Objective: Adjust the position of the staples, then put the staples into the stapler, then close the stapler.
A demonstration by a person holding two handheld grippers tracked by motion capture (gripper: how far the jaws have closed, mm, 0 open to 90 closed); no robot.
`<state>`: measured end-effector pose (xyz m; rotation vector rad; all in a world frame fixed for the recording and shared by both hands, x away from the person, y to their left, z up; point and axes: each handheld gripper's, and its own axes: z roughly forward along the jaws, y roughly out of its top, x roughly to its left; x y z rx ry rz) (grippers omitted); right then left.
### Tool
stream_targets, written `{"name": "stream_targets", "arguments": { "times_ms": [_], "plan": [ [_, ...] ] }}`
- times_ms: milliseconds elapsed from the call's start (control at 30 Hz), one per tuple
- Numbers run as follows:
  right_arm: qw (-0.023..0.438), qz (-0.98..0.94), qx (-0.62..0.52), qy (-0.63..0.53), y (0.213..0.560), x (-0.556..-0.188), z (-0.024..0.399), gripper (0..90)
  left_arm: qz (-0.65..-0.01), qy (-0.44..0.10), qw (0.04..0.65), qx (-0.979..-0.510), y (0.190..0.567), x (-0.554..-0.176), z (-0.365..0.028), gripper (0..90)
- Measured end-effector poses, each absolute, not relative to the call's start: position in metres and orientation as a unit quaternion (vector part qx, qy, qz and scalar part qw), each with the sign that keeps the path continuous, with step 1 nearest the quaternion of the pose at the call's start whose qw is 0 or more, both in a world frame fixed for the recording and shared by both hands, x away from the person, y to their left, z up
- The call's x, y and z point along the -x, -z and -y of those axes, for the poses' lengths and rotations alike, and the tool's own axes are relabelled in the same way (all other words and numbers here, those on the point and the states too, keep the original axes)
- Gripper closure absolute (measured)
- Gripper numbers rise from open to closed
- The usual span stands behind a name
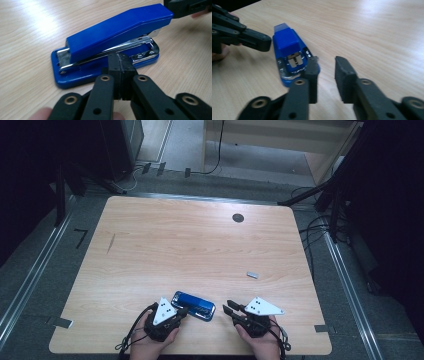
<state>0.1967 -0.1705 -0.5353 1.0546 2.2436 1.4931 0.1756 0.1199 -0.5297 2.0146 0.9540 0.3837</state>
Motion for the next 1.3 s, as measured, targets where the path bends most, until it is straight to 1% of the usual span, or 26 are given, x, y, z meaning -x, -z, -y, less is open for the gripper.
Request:
{"name": "stream_targets", "arguments": {
  "times_ms": [33, 67, 167, 233, 367, 800, 867, 900, 967, 1033, 1100, 1300],
  "plan": [
    [0.117, -0.771, -0.361, -0.511, 0.536, -0.196, 0.169, 80.5, -0.372, -0.147, 0.430, -0.809, 0.530, -0.177, -0.117, 90.0],
    [0.117, -0.771, -0.361, -0.511, 0.536, -0.196, 0.169, 80.5, -0.372, -0.147, 0.430, -0.809, 0.530, -0.177, -0.117, 90.0],
    [0.104, -0.788, -0.351, -0.495, 0.539, -0.195, 0.159, 88.3, -0.362, -0.148, 0.422, -0.818, 0.533, -0.179, -0.111, 90.0],
    [0.104, -0.792, -0.350, -0.489, 0.539, -0.194, 0.155, 90.0, -0.361, -0.151, 0.417, -0.820, 0.533, -0.180, -0.110, 90.0],
    [0.094, -0.793, -0.351, -0.489, 0.538, -0.195, 0.153, 90.0, -0.381, -0.139, 0.421, -0.812, 0.533, -0.185, -0.113, 90.0],
    [0.094, -0.791, -0.364, -0.483, 0.540, -0.195, 0.150, 90.0, -0.390, -0.131, 0.420, -0.809, 0.533, -0.188, -0.113, 90.0],
    [0.093, -0.792, -0.364, -0.482, 0.540, -0.195, 0.150, 89.2, -0.391, -0.130, 0.420, -0.809, 0.533, -0.188, -0.113, 90.0],
    [0.096, -0.792, -0.366, -0.479, 0.541, -0.195, 0.150, 86.2, -0.390, -0.131, 0.419, -0.809, 0.533, -0.188, -0.113, 90.0],
    [0.099, -0.794, -0.363, -0.477, 0.541, -0.194, 0.150, 84.9, -0.390, -0.131, 0.419, -0.809, 0.533, -0.188, -0.113, 90.0],
    [0.102, -0.796, -0.361, -0.476, 0.541, -0.194, 0.150, 86.1, -0.393, -0.132, 0.419, -0.808, 0.533, -0.188, -0.113, 90.0],
    [0.099, -0.796, -0.356, -0.479, 0.539, -0.193, 0.150, 90.0, -0.389, -0.140, 0.414, -0.810, 0.533, -0.186, -0.112, 90.0],
    [0.086, -0.800, -0.345, -0.484, 0.539, -0.193, 0.148, 90.0, -0.393, -0.139, 0.415, -0.809, 0.533, -0.187, -0.113, 90.0]
  ]
}}
